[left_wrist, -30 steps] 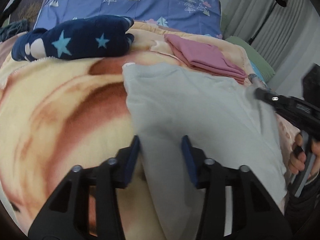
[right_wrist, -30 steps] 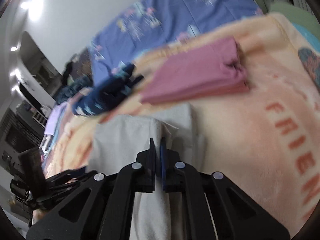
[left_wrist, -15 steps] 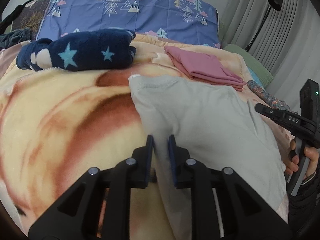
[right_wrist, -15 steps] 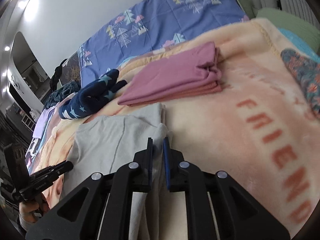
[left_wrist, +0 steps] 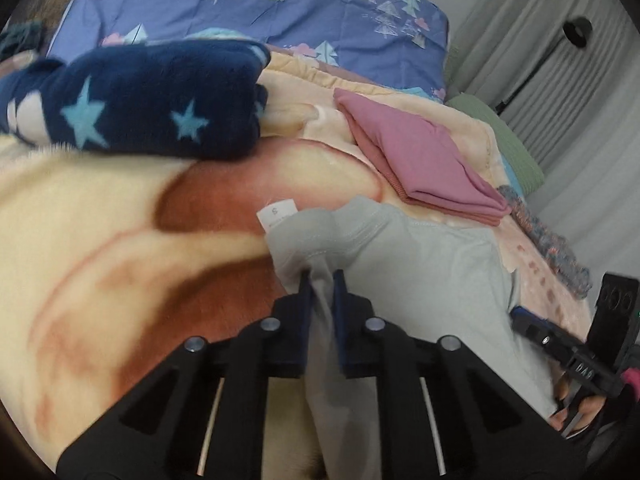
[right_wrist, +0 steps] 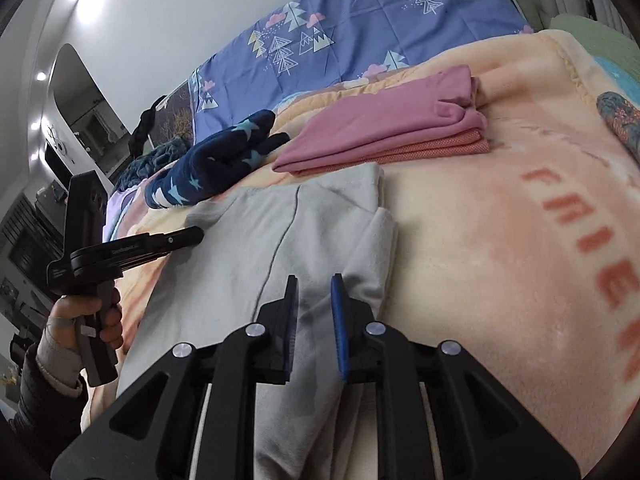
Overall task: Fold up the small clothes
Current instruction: 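Grasp the folded grey shirt's edge with the left tool while the right tool grasps beside it, then lift the folded grey shirt off the blanket with both tools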
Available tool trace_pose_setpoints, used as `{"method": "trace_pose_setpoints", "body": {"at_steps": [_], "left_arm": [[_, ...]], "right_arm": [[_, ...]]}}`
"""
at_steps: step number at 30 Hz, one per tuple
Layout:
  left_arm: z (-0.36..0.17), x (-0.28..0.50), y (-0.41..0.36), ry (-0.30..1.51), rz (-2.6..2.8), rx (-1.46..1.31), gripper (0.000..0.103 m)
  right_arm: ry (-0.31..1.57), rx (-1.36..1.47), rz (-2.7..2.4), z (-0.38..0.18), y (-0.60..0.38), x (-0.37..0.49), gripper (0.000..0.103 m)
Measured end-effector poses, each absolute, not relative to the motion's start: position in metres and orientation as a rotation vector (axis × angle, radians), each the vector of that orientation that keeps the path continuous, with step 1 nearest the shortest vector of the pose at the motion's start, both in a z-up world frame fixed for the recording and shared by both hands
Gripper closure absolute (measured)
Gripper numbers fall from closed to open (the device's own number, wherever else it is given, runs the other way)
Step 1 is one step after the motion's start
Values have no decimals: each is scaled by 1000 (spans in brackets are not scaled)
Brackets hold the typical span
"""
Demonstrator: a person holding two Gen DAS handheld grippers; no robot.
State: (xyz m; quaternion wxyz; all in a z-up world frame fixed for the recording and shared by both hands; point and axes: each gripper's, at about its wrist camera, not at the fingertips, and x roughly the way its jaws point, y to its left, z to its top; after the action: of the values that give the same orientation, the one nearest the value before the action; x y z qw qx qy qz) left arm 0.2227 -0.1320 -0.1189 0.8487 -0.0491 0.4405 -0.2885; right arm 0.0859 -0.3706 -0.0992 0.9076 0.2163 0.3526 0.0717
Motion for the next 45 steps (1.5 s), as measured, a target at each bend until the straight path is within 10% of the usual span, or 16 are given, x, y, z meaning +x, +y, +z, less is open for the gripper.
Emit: {"method": "trace_pose_setpoints", "body": {"at_steps": [7,11,25,27,29,45], "left_arm": [[-105,195,-114,822,-562,-44,95],[-94,160,-108,801,-660,-65,57],[-115,68,-119,859,-716,106,49],[-114,70,-111,849,-705,85,31],[-114,78,-105,852,-670,57,31],[-143,125,-127,978,-768,-32,28]], "right_arm": [[718,393,122,-99,-363,80,87],[681,402,101,-88,-368,63,86],[699,326,208,-84,-329,-14,73],[674,328,203,-74,-333,-16,59],[672,347,141,-68,-344,-8,47],[868,587,266,-113,-377,85,47]]}}
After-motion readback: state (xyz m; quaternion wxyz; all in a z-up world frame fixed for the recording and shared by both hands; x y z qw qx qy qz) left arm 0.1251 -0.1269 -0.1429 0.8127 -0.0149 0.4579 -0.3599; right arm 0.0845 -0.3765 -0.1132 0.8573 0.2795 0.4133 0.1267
